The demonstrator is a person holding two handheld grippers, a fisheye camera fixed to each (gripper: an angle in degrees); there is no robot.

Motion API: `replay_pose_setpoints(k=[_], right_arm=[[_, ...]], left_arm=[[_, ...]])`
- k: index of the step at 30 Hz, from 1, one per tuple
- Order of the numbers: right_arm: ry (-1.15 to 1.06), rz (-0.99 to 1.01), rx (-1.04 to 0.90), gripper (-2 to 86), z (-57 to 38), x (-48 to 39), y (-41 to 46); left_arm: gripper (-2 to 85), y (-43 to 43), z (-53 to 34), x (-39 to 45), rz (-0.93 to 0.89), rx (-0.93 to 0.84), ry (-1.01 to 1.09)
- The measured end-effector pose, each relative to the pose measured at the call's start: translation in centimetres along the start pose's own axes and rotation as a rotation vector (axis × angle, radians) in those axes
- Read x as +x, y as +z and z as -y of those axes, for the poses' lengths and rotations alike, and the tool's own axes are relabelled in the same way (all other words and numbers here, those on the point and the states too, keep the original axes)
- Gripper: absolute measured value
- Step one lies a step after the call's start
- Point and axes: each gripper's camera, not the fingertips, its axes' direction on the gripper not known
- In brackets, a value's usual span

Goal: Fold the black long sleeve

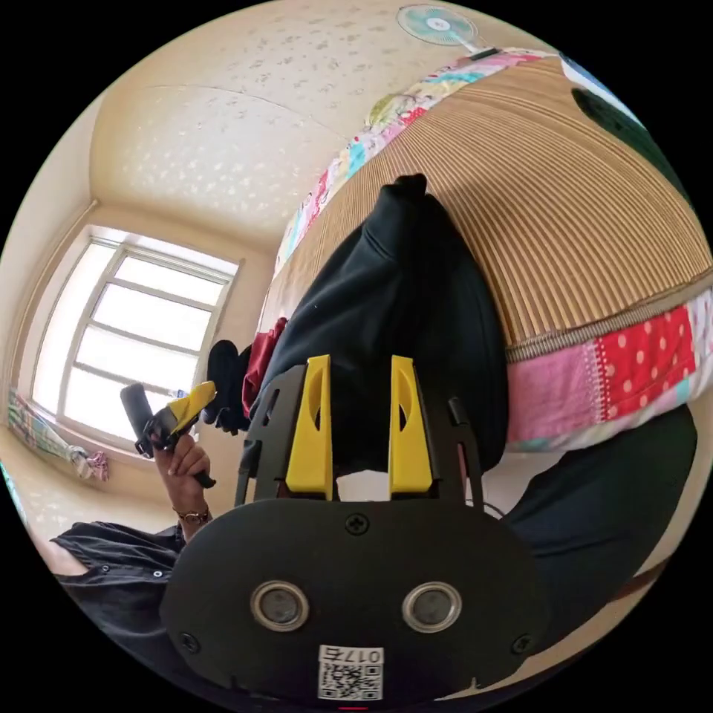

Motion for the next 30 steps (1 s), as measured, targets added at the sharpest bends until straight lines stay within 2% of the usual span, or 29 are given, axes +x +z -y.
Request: replay_pose_setpoints(k=[3, 6, 9, 13, 16, 20, 22, 24, 26, 28, 30], right_arm=[[-0.013, 0.136, -0.038, 10.7, -1.9, 0.7, 0.7], [-0.056, 0.156, -0.121, 9.0, -2.5, 0.0, 2.7], [-0.125, 0.131, 0.008, 6.8, -2.9, -2.5, 1.2], [-0.357, 0.091, 0.178, 6.5, -3.2, -8.3, -1.1], [-0.406, 0.183, 0.143, 7.8, -2.2, -9.6, 0.0], [-0.424, 0.315, 0.116, 10.7, -1.6, -9.5, 1.2], [-0.452, 0.366, 0.080, 12.1, -1.8, -9.6, 1.4], [-0.463, 0.342, 0.054, 12.5, -2.1, -9.4, 1.1], [-0.509, 0.348, 0.025, 12.3, -2.6, -9.1, -0.3], [-0.555, 0.377, 0.033, 11.0, -3.4, -8.4, -3.7], [-0.591, 0.396, 0.082, 10.3, -4.2, -7.8, -7.3]], left_arm=[[10.6, 1.6, 0.4, -1.3, -0.057, -0.019, -0.033], [10.4, 2.3, 1.7, -1.3, -0.085, -0.020, -0.014], [10.4, 1.8, 4.0, -0.5, -0.029, -0.040, 0.050], [10.6, 0.7, 8.0, 0.5, -0.005, -0.081, 0.136], [12.4, 1.5, 11.4, 0.5, 0.035, -0.198, 0.173], [17.2, 6.0, 13.2, -1.7, 0.194, -0.365, 0.149], [15.7, 8.1, 12.7, -3.1, 0.205, -0.421, 0.145], [7.4, 9.0, 11.4, -5.1, 0.263, -0.432, 0.136], [4.0, 7.3, 10.4, -6.4, 0.172, -0.359, 0.130], [3.1, 4.5, 9.7, -7.7, -0.033, -0.252, 0.153], [2.1, -1.3, 8.5, -8.5, -0.301, -0.028, 0.306]])
